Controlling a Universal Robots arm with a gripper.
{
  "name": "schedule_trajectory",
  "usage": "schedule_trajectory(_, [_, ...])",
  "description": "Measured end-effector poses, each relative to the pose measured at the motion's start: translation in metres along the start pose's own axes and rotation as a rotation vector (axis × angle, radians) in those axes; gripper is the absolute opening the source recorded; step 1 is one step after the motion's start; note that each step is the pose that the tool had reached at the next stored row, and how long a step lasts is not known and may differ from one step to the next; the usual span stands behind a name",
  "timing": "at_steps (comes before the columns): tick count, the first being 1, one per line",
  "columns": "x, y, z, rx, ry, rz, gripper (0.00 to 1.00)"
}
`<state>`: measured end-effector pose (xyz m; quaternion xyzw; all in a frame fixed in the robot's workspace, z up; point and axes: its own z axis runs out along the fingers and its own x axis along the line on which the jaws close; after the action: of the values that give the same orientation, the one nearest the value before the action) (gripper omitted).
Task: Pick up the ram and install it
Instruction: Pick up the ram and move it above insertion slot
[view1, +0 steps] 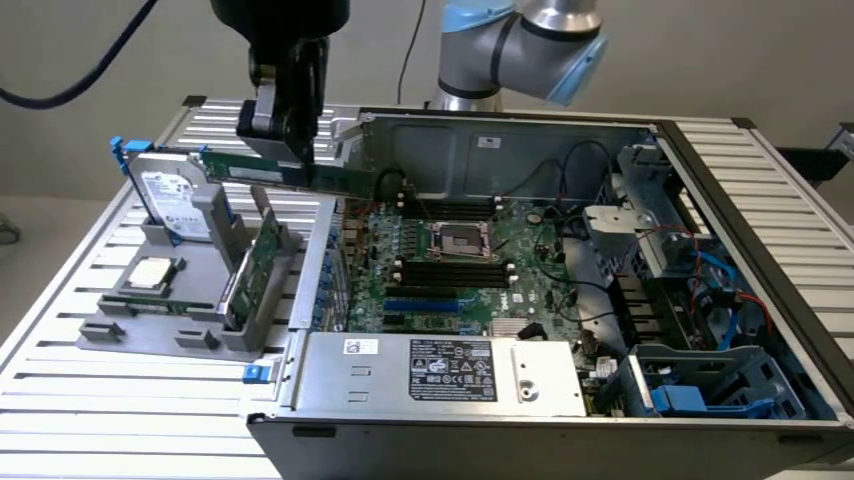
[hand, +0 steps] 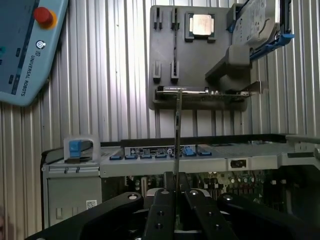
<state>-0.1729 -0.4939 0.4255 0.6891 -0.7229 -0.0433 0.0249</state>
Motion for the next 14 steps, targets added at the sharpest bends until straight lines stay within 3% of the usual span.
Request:
schedule_trajectory(8, [-0.002,-0.0361,-0.0023,-0.0003,-0.0009,0.000,0.14])
schedule_trajectory(14, [-0.007,-0.0641,0.0052,-0.0010,-0.0008,0.000,0.14])
